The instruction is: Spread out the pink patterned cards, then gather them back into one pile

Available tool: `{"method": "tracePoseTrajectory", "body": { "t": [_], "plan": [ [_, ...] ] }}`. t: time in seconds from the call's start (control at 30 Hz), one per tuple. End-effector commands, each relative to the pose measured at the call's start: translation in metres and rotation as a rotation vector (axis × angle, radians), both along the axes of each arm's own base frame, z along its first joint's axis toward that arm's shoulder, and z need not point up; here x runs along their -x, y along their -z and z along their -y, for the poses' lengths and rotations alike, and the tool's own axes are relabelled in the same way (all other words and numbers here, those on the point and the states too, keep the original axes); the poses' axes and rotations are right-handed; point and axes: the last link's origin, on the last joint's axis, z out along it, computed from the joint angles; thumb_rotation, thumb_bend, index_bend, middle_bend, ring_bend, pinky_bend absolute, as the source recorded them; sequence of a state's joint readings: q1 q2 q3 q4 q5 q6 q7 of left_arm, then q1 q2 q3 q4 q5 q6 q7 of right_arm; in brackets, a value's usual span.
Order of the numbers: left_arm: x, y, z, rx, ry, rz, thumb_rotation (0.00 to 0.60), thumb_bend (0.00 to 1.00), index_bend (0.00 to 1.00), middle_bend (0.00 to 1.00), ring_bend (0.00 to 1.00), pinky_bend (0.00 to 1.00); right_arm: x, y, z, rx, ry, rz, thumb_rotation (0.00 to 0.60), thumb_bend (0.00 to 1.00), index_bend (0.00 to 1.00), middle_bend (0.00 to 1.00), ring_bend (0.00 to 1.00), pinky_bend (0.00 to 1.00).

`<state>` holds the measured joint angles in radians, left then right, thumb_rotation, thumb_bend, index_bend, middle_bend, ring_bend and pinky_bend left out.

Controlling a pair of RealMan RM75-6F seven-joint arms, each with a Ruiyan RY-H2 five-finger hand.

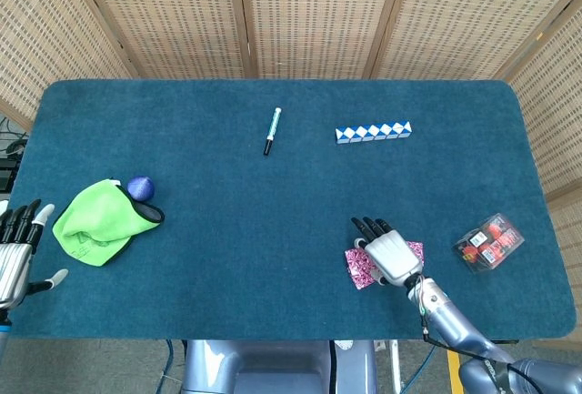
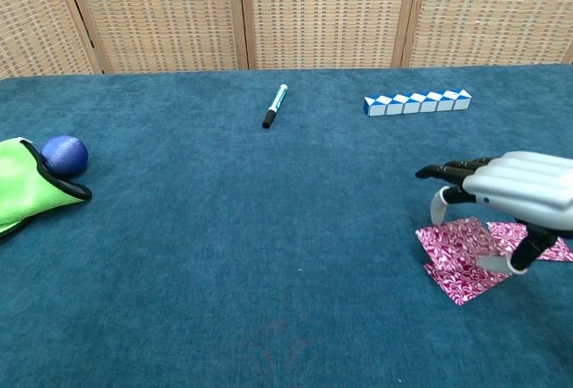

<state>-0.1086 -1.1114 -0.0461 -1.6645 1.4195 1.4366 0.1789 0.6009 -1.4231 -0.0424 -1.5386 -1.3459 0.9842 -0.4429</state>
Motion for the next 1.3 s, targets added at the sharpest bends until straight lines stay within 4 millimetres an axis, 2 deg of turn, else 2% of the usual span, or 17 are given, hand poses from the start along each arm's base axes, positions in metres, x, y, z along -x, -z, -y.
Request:
{"method": "tracePoseTrajectory", "body": {
  "t": [0.03, 0.5, 1.3],
  "plan": [
    [0.000, 0.000, 0.000, 0.000, 0.000, 0.000, 0.600, 0.00, 0.00, 0.00, 0.00, 0.00, 0.002, 0.005, -0.008, -0.008, -0.020, -0.016, 0.600, 0.36, 0.46, 0.00, 0.00, 0.12],
    [0.000, 0.000, 0.000, 0.000, 0.001, 0.002, 0.600, 0.00, 0.00, 0.00, 0.00, 0.00, 0.004, 0.017, -0.008, -0.005, -0.011, -0.037, 0.600, 0.36, 0.46, 0.00, 0.00, 0.12],
    [0.000, 0.000, 0.000, 0.000, -0.001, -0.001, 0.600, 0.00, 0.00, 0.00, 0.00, 0.00, 0.014, 0.008, -0.013, -0.019, -0.094, -0.119, 0.600, 0.35, 0.46, 0.00, 0.00, 0.12]
  ]
}}
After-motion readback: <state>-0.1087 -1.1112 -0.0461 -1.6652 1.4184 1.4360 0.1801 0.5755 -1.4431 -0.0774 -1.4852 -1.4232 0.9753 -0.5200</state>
